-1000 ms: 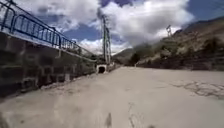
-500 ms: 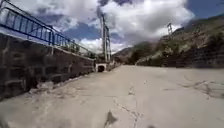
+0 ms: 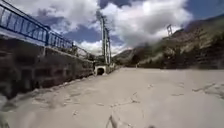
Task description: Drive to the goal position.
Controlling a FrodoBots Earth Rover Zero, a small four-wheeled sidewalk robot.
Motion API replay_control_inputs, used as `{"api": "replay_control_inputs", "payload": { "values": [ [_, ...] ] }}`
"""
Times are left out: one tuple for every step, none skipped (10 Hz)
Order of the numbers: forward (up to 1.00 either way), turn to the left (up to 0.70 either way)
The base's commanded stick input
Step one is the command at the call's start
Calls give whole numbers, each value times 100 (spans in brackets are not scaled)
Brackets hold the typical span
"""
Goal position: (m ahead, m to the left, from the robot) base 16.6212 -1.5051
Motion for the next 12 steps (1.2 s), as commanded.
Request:
{"api": "replay_control_inputs", "payload": {
  "values": [
    [70,0],
    [70,0],
    [70,0],
    [70,0],
    [70,0],
    [70,0],
    [70,0],
    [70,0],
    [70,0],
    [70,0],
    [70,0],
    [70,0]
  ]
}}
